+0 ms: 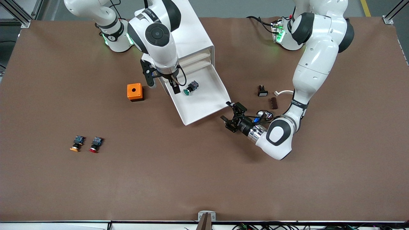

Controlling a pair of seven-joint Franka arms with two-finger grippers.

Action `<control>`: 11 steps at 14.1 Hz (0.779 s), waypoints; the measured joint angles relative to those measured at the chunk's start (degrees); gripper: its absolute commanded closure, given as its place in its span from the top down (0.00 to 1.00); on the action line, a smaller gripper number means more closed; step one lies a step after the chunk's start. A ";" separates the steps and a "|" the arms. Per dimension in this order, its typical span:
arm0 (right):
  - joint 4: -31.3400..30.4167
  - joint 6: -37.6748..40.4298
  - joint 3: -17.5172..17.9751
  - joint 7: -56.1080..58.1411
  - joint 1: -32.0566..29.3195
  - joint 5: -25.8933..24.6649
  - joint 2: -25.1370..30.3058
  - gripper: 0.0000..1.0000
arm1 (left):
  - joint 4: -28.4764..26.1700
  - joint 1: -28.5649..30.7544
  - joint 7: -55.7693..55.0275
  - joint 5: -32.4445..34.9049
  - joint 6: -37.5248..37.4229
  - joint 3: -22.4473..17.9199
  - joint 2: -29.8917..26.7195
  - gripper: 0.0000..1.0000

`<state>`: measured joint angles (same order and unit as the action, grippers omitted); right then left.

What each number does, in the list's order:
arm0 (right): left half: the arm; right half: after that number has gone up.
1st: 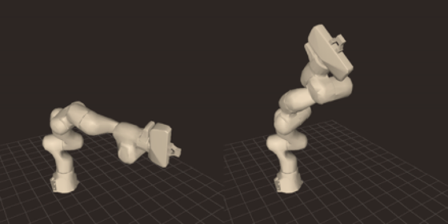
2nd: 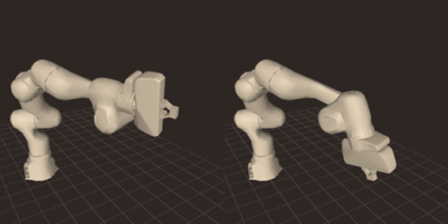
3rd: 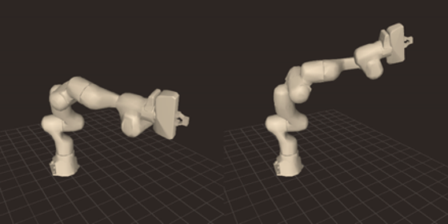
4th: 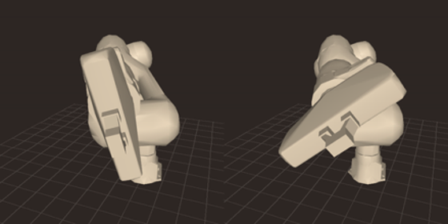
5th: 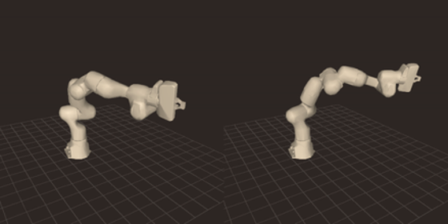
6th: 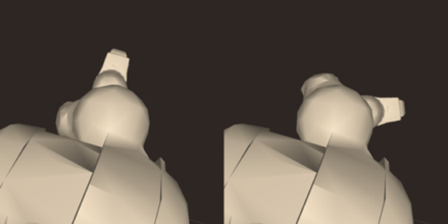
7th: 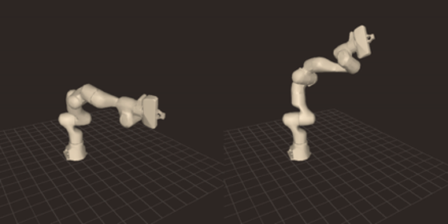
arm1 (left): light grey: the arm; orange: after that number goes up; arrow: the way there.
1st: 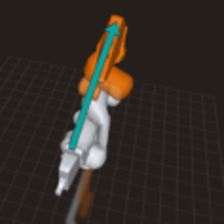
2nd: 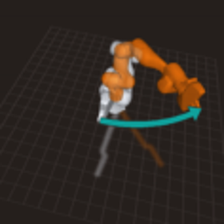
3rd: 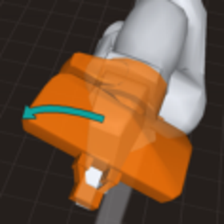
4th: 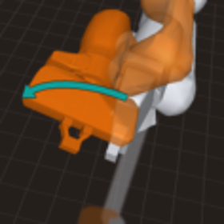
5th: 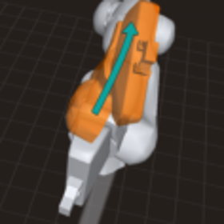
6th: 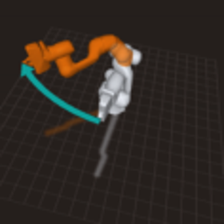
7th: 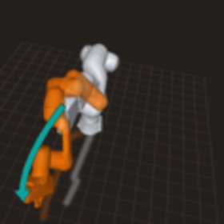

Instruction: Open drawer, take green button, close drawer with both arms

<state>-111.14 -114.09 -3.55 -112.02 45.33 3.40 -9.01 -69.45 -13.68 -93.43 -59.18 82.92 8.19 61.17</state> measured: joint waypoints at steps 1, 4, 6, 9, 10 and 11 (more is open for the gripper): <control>0.30 0.28 0.00 -0.67 0.00 0.10 -0.23 1.00 | 1.07 0.26 4.96 0.03 -0.59 -0.17 -0.37 1.00; 1.18 0.82 0.00 -1.16 0.04 0.33 -0.84 1.00 | 3.03 1.11 21.38 5.36 -2.04 -1.72 -3.76 1.00; 2.34 1.56 -0.11 -1.19 0.04 0.33 -1.49 1.00 | 3.29 1.49 29.40 10.74 -2.17 -1.95 -7.47 1.00; 6.31 3.28 -0.62 -0.95 -0.62 0.31 -3.99 1.00 | 3.48 1.54 37.18 17.95 -1.53 -2.11 -12.87 1.00; 8.01 4.45 -0.77 -0.41 -1.24 0.34 -4.56 1.00 | 3.49 1.46 39.54 20.75 0.17 -2.08 -15.10 1.00; 9.69 5.81 -0.84 0.36 -1.95 0.76 -4.89 1.00 | 3.39 1.25 40.75 23.52 2.81 -2.05 -17.50 1.00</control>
<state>-101.45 -108.28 -4.40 -111.66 43.38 4.16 -13.90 -66.06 -12.43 -52.68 -35.66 85.72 6.14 43.67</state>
